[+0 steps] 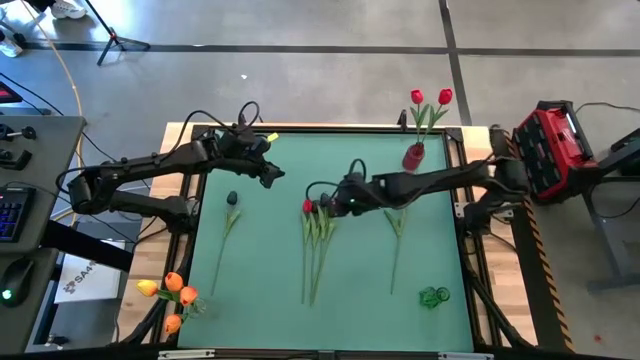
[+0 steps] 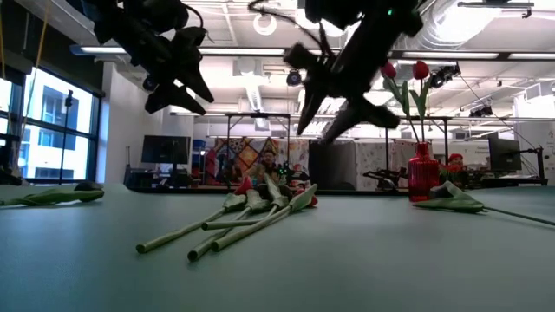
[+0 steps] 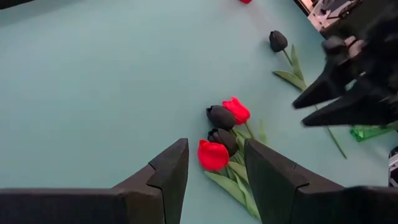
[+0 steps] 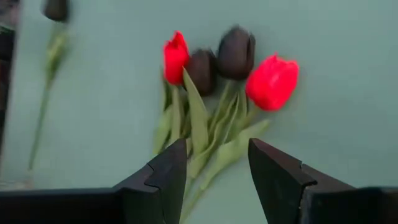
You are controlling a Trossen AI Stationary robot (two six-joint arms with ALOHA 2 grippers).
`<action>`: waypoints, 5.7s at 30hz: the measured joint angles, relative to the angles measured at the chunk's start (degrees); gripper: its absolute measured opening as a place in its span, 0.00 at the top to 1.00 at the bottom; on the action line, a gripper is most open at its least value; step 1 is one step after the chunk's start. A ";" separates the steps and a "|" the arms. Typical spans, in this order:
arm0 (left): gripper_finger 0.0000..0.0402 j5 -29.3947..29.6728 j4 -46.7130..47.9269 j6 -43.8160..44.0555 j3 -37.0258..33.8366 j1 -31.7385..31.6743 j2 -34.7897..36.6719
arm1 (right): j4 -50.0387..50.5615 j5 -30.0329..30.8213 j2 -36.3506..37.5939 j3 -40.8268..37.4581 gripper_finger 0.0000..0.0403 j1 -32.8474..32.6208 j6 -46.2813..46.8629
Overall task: Sort flowers into vase by color
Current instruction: Put the red tulip into the red vase
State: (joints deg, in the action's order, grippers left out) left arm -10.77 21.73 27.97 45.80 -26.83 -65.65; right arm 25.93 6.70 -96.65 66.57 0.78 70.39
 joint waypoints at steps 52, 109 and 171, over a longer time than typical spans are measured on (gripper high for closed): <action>0.65 3.90 -0.04 -3.07 0.04 -0.20 -0.02 | -7.82 -5.27 -11.91 0.00 1.00 5.86 -4.29; 0.65 7.74 -2.70 -6.79 0.04 -0.20 -0.04 | -1.33 79.67 37.01 0.13 1.00 20.73 -42.11; 0.65 11.04 -5.28 -7.65 0.04 -0.20 -0.04 | -15.45 14.10 36.32 -1.77 1.00 39.74 -74.92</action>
State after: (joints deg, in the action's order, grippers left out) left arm 0.27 16.45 20.32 45.84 -27.03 -65.69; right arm 10.48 20.80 -60.33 64.79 40.51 -4.54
